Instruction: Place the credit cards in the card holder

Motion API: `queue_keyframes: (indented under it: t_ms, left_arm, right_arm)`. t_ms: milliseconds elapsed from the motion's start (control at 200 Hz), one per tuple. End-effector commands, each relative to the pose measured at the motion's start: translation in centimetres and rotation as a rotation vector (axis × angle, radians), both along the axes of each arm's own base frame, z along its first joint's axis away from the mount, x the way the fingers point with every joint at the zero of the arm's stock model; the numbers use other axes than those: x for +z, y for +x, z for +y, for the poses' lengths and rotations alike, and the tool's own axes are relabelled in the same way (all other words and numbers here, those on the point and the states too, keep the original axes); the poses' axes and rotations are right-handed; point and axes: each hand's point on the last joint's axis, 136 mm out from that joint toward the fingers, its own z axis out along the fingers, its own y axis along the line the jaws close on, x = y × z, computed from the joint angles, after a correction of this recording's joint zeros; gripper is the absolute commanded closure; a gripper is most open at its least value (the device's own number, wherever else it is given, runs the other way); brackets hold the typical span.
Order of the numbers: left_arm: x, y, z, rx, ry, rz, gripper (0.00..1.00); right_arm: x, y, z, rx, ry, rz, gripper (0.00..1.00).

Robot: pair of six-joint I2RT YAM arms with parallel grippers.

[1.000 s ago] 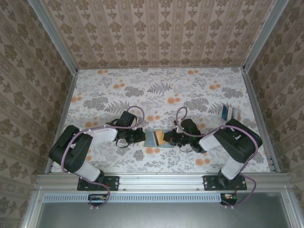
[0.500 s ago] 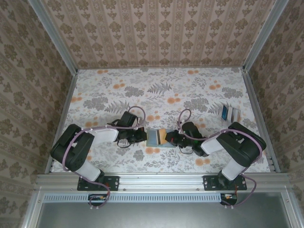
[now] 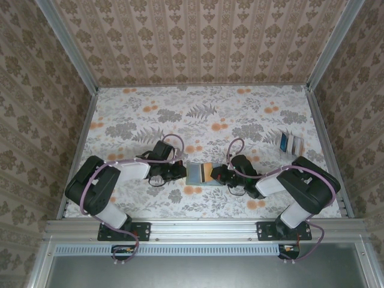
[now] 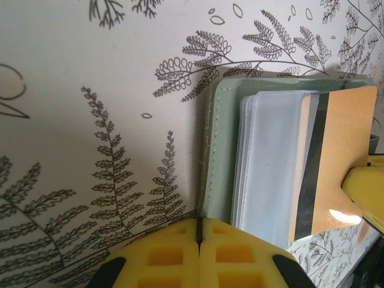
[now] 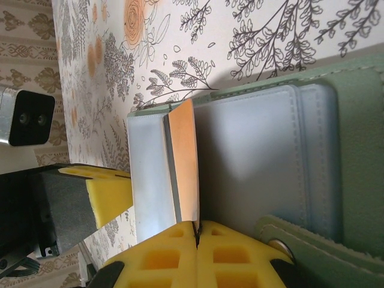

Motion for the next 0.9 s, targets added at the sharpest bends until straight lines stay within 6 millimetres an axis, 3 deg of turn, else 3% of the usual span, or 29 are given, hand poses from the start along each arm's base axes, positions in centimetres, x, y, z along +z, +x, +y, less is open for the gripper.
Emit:
queue_keyframes:
  t_ms: [0, 285, 530, 745, 895]
  left_arm:
    - [-3.0, -3.3, 0.8, -0.026, 0.079, 0.115, 1.00]
    - [-3.0, -3.1, 0.5, -0.033, 0.078, 0.114, 1.00]
    - [-2.8, -2.7, 0.3, -0.034, 0.080, 0.105, 1.00]
    - [-2.6, -2.8, 0.3, -0.038, 0.081, 0.107, 1.00]
    - [-2.6, -2.9, 0.4, -0.038, 0.085, 0.109, 1.00]
  right_arm:
    - [-2.0, -0.2, -0.9, -0.036, -0.085, 0.011, 1.00]
    - [-2.0, -0.2, 0.5, -0.037, -0.076, 0.002, 1.00]
    - [-1.9, -1.1, 2.0, -0.002, -0.064, 0.040, 0.87]
    - [-3.4, -2.2, 0.7, 0.068, -0.250, 0.084, 0.71]
    - [-2.6, -2.2, -0.4, 0.135, -0.413, 0.056, 0.67]
